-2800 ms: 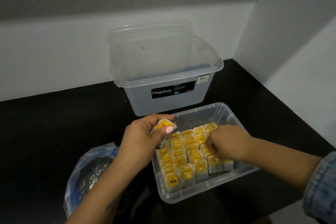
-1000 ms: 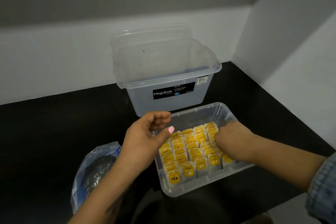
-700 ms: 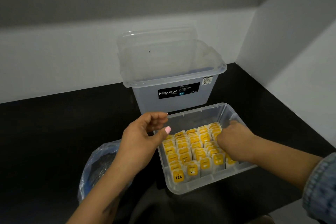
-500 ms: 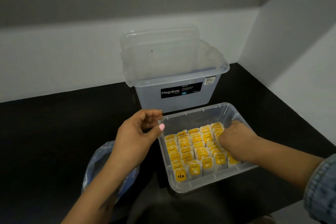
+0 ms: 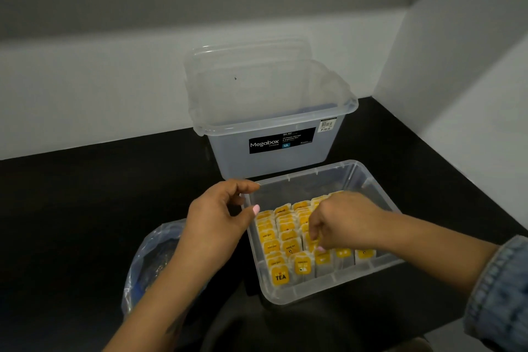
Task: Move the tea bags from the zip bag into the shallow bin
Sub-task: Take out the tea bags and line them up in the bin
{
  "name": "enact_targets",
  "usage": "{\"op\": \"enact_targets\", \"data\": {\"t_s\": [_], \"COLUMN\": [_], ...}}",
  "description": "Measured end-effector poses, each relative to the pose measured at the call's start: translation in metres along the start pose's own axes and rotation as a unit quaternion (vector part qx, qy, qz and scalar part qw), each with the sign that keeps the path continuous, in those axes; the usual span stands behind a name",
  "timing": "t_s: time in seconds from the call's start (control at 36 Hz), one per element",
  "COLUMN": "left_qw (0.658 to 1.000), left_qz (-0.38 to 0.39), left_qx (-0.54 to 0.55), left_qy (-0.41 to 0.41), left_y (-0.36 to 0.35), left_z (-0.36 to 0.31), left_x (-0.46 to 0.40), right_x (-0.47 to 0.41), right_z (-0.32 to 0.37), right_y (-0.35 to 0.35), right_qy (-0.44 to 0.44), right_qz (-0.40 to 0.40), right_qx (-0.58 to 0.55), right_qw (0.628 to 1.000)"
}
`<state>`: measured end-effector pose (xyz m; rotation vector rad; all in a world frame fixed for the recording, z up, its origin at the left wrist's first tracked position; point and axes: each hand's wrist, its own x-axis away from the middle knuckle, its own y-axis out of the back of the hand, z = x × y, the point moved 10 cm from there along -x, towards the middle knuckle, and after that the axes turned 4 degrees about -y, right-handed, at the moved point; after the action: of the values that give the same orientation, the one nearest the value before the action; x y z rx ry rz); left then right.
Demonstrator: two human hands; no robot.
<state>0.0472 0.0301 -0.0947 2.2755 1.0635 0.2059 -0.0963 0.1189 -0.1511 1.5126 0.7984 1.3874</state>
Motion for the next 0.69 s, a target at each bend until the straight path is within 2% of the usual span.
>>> {"op": "enact_targets", "data": {"t_s": [0.22, 0.44, 0.69], "left_qw": [0.998, 0.995, 0.995], "left_qz": [0.030, 0.054, 0.063], "left_qx": [-0.057, -0.081, -0.081], "left_qy": [-0.003, -0.004, 0.004], "left_y": [-0.010, -0.017, -0.018], "left_z": [0.005, 0.007, 0.009], "left_x": [0.002, 0.005, 0.006], "right_x": [-0.019, -0.025, -0.029], "right_z": [0.031, 0.036, 0.035], "right_y": [-0.014, -0.021, -0.018], "right_qy": [0.052, 0.066, 0.056], "right_qz": [-0.006, -0.003, -0.016], "right_qx": [0.039, 0.085, 0.057], "right_qw": [0.998, 0.994, 0.997]}}
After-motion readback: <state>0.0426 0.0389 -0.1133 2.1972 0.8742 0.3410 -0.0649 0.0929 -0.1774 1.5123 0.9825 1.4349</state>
